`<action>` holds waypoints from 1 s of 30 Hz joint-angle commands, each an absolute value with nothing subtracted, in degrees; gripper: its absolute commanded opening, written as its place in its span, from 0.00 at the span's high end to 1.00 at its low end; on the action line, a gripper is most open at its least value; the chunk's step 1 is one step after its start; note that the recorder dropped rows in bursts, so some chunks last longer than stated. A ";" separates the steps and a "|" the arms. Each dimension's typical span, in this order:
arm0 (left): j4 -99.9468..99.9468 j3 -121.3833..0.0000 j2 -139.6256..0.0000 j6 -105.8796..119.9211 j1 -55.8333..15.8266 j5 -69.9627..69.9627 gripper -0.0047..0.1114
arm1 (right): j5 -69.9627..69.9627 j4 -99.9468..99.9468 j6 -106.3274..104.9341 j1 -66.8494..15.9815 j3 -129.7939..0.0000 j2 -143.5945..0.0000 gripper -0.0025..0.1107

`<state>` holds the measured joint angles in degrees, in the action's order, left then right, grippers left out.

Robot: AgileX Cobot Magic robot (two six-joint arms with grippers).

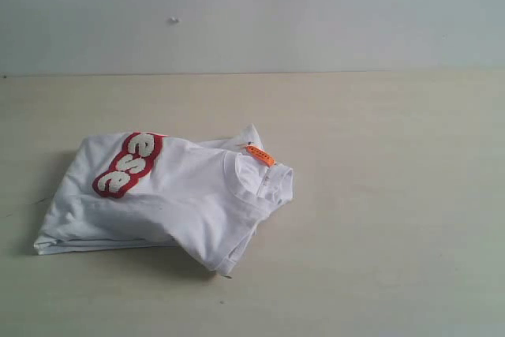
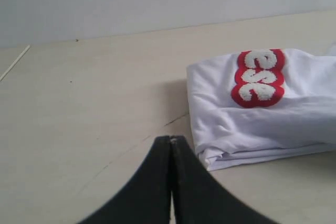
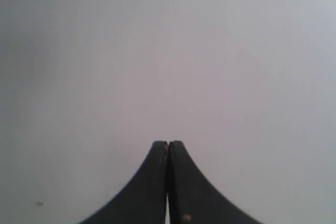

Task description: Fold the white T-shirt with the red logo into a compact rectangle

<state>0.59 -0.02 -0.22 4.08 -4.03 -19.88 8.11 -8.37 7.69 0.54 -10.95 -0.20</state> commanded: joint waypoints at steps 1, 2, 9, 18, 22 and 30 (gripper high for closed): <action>0.61 0.00 0.00 4.10 -3.91 -19.87 0.96 | 9.86 -4.86 7.94 5.20 -3.74 0.00 0.98; 0.61 0.00 0.00 4.10 -3.91 -19.97 0.96 | 9.86 -4.86 8.32 5.50 -2.22 0.00 0.98; 0.61 0.00 0.00 4.10 -3.91 -20.52 0.96 | 2.79 -5.10 5.09 6.85 0.00 0.00 0.98; 0.72 0.00 0.00 4.10 -3.91 -20.53 0.96 | -15.71 -5.10 1.18 7.78 0.00 0.00 0.98; 0.72 0.00 0.00 4.10 -3.91 -20.53 0.96 | -16.15 -4.89 1.79 7.78 0.00 0.00 0.98; 0.72 0.00 0.00 4.10 -3.91 -20.53 0.96 | -16.40 -3.07 3.00 7.78 0.00 0.00 0.98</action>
<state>0.59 -0.02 -0.22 4.08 -4.03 -20.97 -16.48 -3.22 2.70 7.50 -0.27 -0.30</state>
